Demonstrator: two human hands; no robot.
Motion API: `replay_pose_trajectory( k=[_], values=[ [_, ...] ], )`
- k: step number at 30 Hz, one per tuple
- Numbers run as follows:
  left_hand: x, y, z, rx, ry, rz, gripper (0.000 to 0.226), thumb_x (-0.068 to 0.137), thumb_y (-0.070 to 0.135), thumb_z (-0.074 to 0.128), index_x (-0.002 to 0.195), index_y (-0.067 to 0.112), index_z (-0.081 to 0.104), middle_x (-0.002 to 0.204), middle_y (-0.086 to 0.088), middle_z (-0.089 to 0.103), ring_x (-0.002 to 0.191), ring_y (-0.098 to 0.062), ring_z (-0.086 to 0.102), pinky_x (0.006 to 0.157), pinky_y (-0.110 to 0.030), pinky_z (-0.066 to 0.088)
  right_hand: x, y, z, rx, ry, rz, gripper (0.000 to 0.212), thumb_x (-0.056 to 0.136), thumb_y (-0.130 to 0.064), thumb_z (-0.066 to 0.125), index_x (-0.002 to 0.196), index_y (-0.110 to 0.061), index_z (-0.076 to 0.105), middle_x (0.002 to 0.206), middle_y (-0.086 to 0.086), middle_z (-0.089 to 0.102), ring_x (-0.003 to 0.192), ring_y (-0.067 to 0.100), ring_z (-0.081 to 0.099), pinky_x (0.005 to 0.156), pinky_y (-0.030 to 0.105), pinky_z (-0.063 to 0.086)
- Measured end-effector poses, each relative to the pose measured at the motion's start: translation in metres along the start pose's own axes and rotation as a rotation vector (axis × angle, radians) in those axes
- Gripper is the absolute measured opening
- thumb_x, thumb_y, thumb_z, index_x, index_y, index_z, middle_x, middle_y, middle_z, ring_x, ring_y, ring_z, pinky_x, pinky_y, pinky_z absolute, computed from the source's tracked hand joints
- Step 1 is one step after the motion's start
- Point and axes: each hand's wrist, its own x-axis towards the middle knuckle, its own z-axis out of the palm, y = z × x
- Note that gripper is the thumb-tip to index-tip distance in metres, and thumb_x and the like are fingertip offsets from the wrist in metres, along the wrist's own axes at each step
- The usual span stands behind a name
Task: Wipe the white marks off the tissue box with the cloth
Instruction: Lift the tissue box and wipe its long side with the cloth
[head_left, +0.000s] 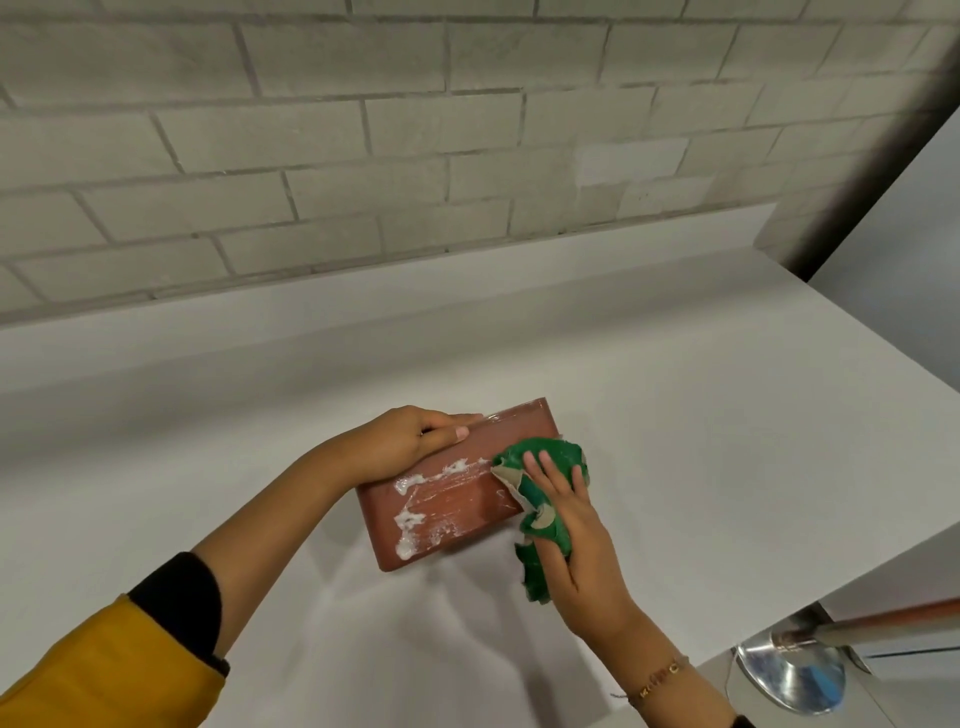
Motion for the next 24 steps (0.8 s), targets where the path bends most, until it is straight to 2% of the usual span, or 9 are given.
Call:
replay_pose_trajectory(
  k=[2,3,5,9,14,16,18,21,24],
  values=[
    [0.0,-0.002,0.001,-0.004,-0.001,-0.011,0.039,0.09,0.058,0.042,0.106,0.034,0.068,0.107,0.016,0.07,0.078,0.005,0.067,0.07,-0.015,0.049,-0.005,-0.001,-0.005,0.18,0.039,0.13,0.048,0.087,-0.026,0.037,0.132,-0.039,0.046,0.129,-0.021,0.055,0.124,0.012,0.048,0.109,0.033,0.033],
    [0.0,-0.002,0.001,-0.007,-0.001,-0.013,0.038,0.09,0.059,0.042,0.105,0.036,0.068,0.108,0.018,0.069,0.079,0.006,0.067,0.071,-0.015,0.049,-0.006,-0.002,-0.007,0.292,0.081,0.21,0.041,0.085,-0.029,0.038,0.119,-0.043,0.055,0.106,-0.021,0.065,0.103,0.009,0.057,0.092,0.033,0.046],
    [-0.001,0.0,0.002,-0.024,0.001,-0.013,0.033,0.09,0.058,0.042,0.1,0.041,0.068,0.108,0.027,0.067,0.08,0.009,0.066,0.072,-0.015,0.048,-0.005,-0.002,-0.007,0.478,0.215,0.292,0.029,0.086,-0.028,0.04,0.102,-0.039,0.062,0.085,-0.015,0.069,0.077,0.004,0.061,0.068,0.025,0.052],
    [-0.007,0.005,0.002,-0.054,-0.016,-0.004,0.023,0.091,0.056,0.043,0.083,0.055,0.065,0.088,0.057,0.052,0.077,0.023,0.059,0.068,-0.01,0.043,0.008,-0.007,0.001,0.584,0.341,0.314,0.035,0.093,-0.019,0.034,0.116,-0.031,0.057,0.107,-0.019,0.068,0.097,0.001,0.063,0.078,0.011,0.049],
    [-0.001,-0.002,0.002,-0.016,0.03,-0.014,0.035,0.091,0.056,0.042,0.099,0.035,0.069,0.095,0.017,0.072,0.073,0.005,0.067,0.068,-0.016,0.049,0.018,-0.008,0.005,0.492,0.212,0.336,0.042,0.091,-0.023,0.035,0.131,-0.022,0.048,0.118,-0.014,0.064,0.113,0.007,0.058,0.09,0.022,0.05],
    [0.001,-0.004,0.002,0.004,0.031,-0.014,0.038,0.091,0.056,0.041,0.102,0.032,0.068,0.098,0.009,0.073,0.073,0.002,0.068,0.069,-0.017,0.051,0.014,-0.005,0.005,0.392,0.138,0.327,0.046,0.09,-0.026,0.035,0.136,-0.031,0.042,0.138,-0.011,0.051,0.134,0.018,0.04,0.109,0.039,0.037],
    [0.002,-0.005,0.002,0.005,0.03,-0.015,0.039,0.091,0.057,0.041,0.102,0.032,0.068,0.099,0.008,0.073,0.073,0.002,0.068,0.071,-0.018,0.051,0.008,-0.001,0.003,0.304,0.058,0.257,0.048,0.088,-0.031,0.035,0.132,-0.048,0.04,0.141,-0.022,0.043,0.141,0.016,0.028,0.115,0.037,0.026],
    [0.001,-0.004,0.001,-0.024,0.03,-0.02,0.033,0.091,0.057,0.041,0.096,0.039,0.069,0.098,0.028,0.07,0.076,0.009,0.066,0.07,-0.015,0.048,-0.001,0.007,-0.005,0.254,0.009,0.201,0.047,0.085,-0.031,0.035,0.126,-0.053,0.047,0.128,-0.027,0.055,0.127,0.007,0.045,0.107,0.031,0.038],
    [-0.004,0.002,0.002,-0.059,0.013,-0.019,0.027,0.092,0.055,0.042,0.079,0.055,0.066,0.083,0.057,0.053,0.075,0.021,0.06,0.065,-0.009,0.043,0.001,0.009,-0.006,0.404,0.155,0.257,0.031,0.085,-0.03,0.038,0.104,-0.038,0.061,0.091,-0.023,0.068,0.085,0.0,0.062,0.073,0.026,0.053]
  ],
)
